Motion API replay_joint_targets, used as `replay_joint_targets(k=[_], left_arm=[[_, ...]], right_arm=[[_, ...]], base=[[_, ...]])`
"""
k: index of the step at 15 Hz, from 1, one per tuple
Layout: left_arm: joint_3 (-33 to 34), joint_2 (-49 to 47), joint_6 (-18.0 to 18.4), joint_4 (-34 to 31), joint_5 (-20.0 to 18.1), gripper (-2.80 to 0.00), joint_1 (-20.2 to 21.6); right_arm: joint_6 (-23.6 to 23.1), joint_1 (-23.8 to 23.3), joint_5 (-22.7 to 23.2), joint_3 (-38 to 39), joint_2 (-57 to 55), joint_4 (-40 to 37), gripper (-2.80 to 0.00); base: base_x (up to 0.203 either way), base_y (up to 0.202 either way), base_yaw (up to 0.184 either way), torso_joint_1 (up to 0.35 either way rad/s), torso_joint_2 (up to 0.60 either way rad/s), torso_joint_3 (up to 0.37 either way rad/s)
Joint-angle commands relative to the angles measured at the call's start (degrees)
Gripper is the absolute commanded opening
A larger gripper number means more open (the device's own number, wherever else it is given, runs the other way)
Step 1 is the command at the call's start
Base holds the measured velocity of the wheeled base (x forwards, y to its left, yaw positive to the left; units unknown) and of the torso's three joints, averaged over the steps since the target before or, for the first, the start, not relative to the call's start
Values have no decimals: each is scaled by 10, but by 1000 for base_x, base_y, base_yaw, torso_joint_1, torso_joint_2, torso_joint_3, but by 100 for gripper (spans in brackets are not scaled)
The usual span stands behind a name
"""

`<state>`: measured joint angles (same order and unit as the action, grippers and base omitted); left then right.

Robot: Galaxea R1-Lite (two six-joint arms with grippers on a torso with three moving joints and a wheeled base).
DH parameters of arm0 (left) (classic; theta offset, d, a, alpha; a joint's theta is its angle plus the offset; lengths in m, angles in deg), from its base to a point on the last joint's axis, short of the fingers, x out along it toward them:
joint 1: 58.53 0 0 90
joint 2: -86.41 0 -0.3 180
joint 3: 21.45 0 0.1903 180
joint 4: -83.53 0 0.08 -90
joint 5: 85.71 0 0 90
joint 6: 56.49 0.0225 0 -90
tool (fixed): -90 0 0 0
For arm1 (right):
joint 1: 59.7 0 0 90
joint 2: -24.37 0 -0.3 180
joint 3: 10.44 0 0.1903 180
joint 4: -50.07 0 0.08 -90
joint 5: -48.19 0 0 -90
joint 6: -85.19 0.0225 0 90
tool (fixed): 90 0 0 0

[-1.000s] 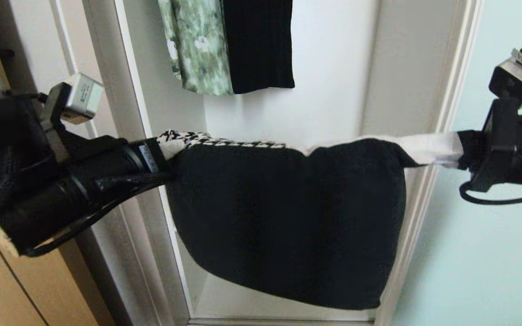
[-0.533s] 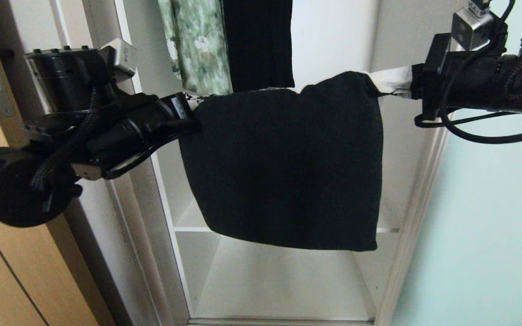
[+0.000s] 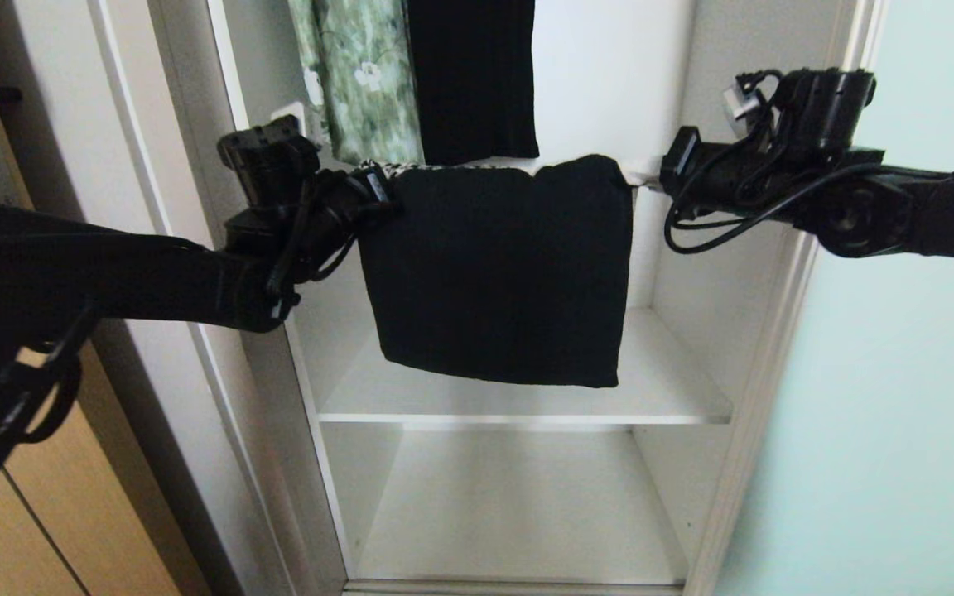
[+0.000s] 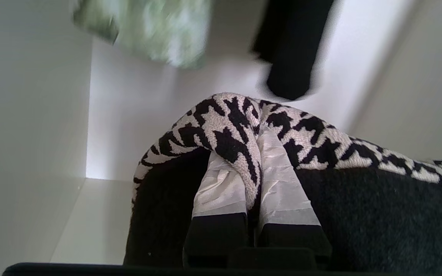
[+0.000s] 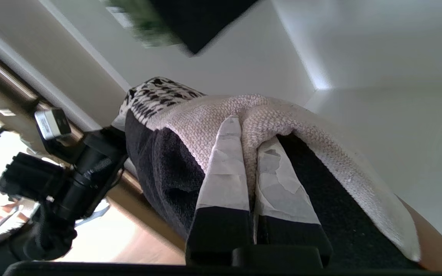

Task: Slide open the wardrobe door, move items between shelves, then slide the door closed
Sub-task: Place the pillow on the higher shelf

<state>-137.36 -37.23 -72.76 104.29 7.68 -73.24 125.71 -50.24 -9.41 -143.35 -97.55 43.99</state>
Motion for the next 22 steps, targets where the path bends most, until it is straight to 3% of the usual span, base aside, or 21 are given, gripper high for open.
replay_joint_targets(k=[1,5,9,11,13,15,17,20,22], left_arm=[[-78,-128,0,6,0,-280,13],[-99,-208,4,38,-1,-280,23],[13,-174,1,61,-19,-280,23],[118,-119,1,65,-60,-280,23],[203,-68,1,61,-129,-280,23],[213,-66,13,-10,-150,-280,23],[184,-86,23,-62,-141,-280,23],[77,-163,23,-84,-54,-280,23],[11,-205,24,-116,-17,-280,26]], right_arm=[[1,-14,13,-15,-105,77,-280],[-1,-30,18,-13,-169,107,-280],[-9,-34,24,64,-146,108,-280],[-13,-35,32,127,-122,108,-280],[-14,-40,43,169,-106,102,-280],[-14,-45,43,162,-126,82,-280],[-14,-51,38,133,-156,61,-280],[-14,-53,1,60,-214,33,-280],[-14,-53,-31,8,-257,19,-280]], base=[[0,0,0,0,0,0],[0,0,0,0,0,0],[0,0,0,0,0,0],[0,0,0,0,0,0],[0,0,0,0,0,0],[0,0,0,0,0,0],[0,0,0,0,0,0],[0,0,0,0,0,0],[0,0,0,0,0,0]])
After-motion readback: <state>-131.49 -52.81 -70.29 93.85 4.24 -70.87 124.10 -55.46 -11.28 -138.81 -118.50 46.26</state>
